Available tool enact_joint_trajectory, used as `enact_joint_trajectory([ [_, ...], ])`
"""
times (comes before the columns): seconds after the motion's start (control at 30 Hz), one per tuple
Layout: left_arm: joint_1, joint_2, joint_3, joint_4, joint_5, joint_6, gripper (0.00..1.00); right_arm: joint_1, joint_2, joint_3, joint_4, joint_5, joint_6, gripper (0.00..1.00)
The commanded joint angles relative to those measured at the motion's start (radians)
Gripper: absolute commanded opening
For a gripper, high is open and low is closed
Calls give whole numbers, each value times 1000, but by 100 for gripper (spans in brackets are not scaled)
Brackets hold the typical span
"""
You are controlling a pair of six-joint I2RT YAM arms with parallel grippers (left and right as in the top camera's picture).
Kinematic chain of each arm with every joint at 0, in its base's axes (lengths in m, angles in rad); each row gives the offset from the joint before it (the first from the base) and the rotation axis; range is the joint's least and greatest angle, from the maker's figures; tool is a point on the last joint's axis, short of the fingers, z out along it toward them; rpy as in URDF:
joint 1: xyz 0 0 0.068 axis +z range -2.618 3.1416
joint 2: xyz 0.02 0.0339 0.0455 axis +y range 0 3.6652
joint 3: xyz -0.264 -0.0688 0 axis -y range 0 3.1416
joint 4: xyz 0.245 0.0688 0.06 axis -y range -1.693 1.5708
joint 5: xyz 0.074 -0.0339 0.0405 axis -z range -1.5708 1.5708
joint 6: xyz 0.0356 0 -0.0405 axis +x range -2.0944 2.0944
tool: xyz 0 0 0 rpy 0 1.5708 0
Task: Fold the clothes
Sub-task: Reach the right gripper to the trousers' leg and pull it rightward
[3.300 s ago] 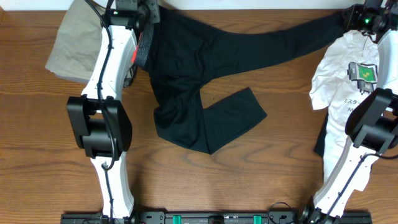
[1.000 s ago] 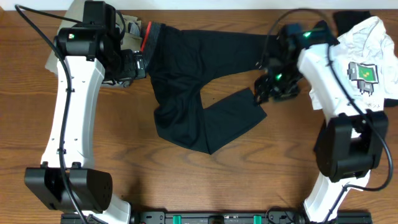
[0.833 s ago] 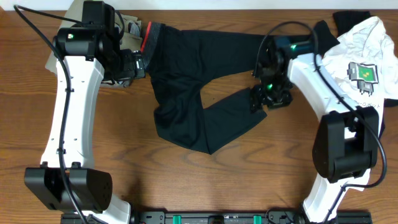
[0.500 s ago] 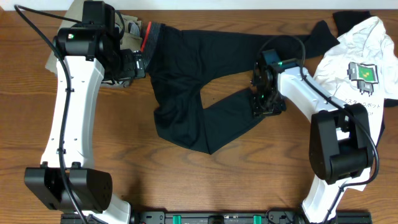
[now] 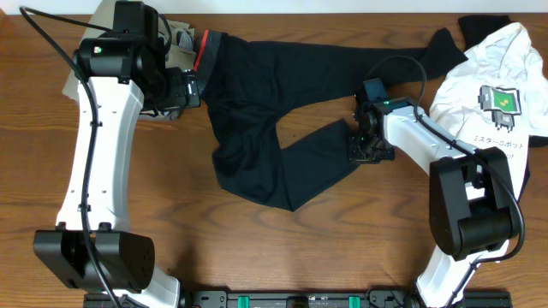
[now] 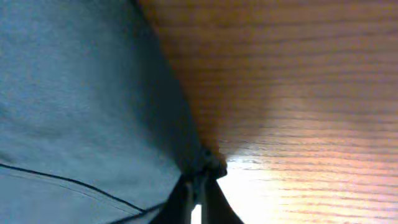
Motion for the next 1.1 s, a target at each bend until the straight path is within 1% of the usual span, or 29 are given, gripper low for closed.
enact_joint_trajectory([
  [0.0,5,0,0,1,-5,16,98,-6,24,-34,-2,39,89,1],
  [0.17,5,0,0,1,-5,16,98,-77,-86,-25,-68,37,94,1],
  [0.43,5,0,0,9,-5,16,98,-181,-382,-24,-243,32,93,1],
  [0.53,5,0,0,9,-5,16,98,-210,-465,-23,-302,36,84,1],
  [0.63,5,0,0,8,-5,16,98,-259,-521,-23,-352,60,74,1],
  [0.73,5,0,0,8,-5,16,98,-322,-542,-23,-386,116,74,1],
  [0.83,5,0,0,8,-5,16,98,-374,-542,-23,-396,92,68,1],
  [0.97,5,0,0,7,-5,16,98,-396,-558,-16,-384,39,89,1],
  [1.07,5,0,0,9,-5,16,98,-409,-583,-13,-283,40,150,1],
])
